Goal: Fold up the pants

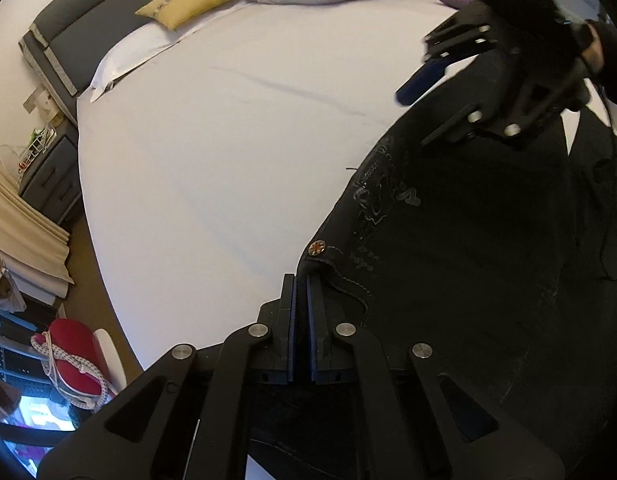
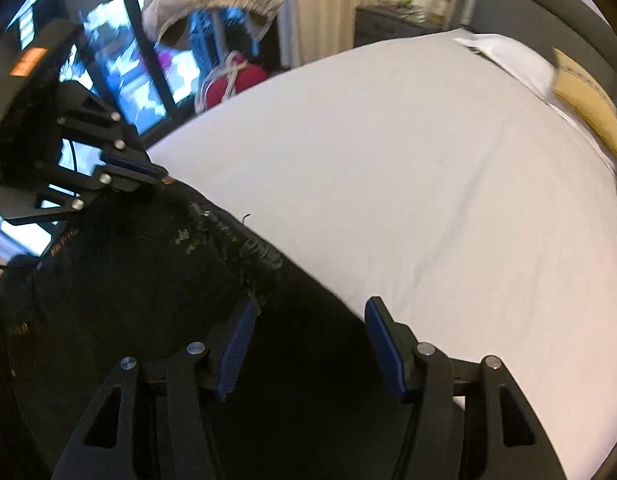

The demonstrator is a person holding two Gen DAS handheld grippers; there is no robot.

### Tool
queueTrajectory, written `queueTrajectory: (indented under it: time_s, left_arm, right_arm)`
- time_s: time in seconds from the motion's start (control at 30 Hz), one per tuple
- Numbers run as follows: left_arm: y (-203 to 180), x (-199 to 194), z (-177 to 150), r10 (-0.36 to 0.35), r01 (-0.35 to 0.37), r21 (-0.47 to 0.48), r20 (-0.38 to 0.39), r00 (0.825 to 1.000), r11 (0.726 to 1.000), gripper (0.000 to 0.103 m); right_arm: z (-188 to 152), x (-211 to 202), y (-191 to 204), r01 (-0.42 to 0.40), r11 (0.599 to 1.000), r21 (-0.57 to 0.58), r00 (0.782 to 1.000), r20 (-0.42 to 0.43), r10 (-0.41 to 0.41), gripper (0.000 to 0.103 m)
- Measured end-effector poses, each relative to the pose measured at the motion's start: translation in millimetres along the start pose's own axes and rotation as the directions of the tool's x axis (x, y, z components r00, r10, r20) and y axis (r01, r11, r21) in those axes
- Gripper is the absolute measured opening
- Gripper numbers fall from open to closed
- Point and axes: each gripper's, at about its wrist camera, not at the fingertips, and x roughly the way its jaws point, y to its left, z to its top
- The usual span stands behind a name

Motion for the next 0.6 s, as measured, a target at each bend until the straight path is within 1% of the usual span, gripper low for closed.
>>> queueTrajectory:
  time_s: [0.03,0.07,0.1,0.17,0.2,0.27,0.3,0.37,0.47,0.5,0.57,0.6]
  left_arm:
    - [1.1,-1.6,0.5,-0.001,0.001,-0.007,0.007,1.000,1.000,0.003]
    - [-0.4,-5.2,-1.0,-0.003,0.003,-0.010,0.011,1.000,1.000,0.003]
    - [-7.3,-0.7,2.3,-0.004,0.004,-0.009,0.014,1.000,1.000,0.003]
    - [-8.2,-4.8,-13.1,-0.005,0.005,-0.008,0.016,1.000,1.000,0.003]
    - [-11.4,-3.1,-13.6,-0.006,0.006,-0.007,0.017,1.000,1.000,0.003]
    - [-13.5,1.1,-12.9,-0.007,0.007,-0.005,0.018,1.000,1.000,0.003]
    - [-13.3,2.0,-14.1,-0.009,0.009,-0.007,0.019,1.000,1.000,0.003]
    - [-10.8,2.8,-13.9,-0.009,0.009,-0.011,0.022,1.000,1.000,0.003]
    - [-17.0,0.9,-14.4,-0.012,0.013,-0.021,0.028,1.000,1.000,0.003]
    - [-14.1,2.2,-15.2,-0.012,0.012,-0.022,0.030,0.999,1.000,0.003]
    - [-12.8,1.3,-14.8,-0.013,0.014,-0.029,0.034,0.999,0.999,0.003]
    - [-13.7,0.6,-15.0,-0.015,0.016,-0.033,0.034,0.999,0.999,0.003]
  right_arm:
    - [4.8,3.3,-0.9,0.001,1.000,-0.026,1.000,-0.017,-0.002,0.060]
    - [6.9,5.8,-1.0,0.002,0.999,-0.040,1.000,-0.028,-0.003,0.056]
    - [9.5,9.7,-0.7,0.006,0.998,-0.063,0.999,-0.049,-0.009,0.053]
    - [12.3,16.7,-0.4,0.008,0.996,-0.090,0.996,-0.091,-0.016,0.040]
    - [12.0,19.0,-0.7,0.008,0.996,-0.094,0.995,-0.102,-0.018,0.037]
    - [11.2,22.7,-1.2,0.003,0.996,-0.091,0.993,-0.115,-0.014,0.021]
    - [10.7,22.5,-2.8,-0.005,0.997,-0.075,0.993,-0.118,-0.004,0.019]
    - [9.0,19.2,-5.2,-0.020,0.999,-0.040,0.994,-0.111,0.015,0.011]
    - [2.9,14.6,-7.6,-0.027,0.999,0.034,0.994,-0.106,0.031,0.008]
    - [6.7,16.1,-11.2,-0.027,0.998,0.055,0.994,-0.103,0.033,0.008]
    - [-0.2,12.6,-10.4,-0.044,0.989,0.141,0.995,-0.078,0.056,0.008]
    - [-2.6,10.7,-12.0,-0.062,0.978,0.197,0.995,-0.060,0.075,0.008]
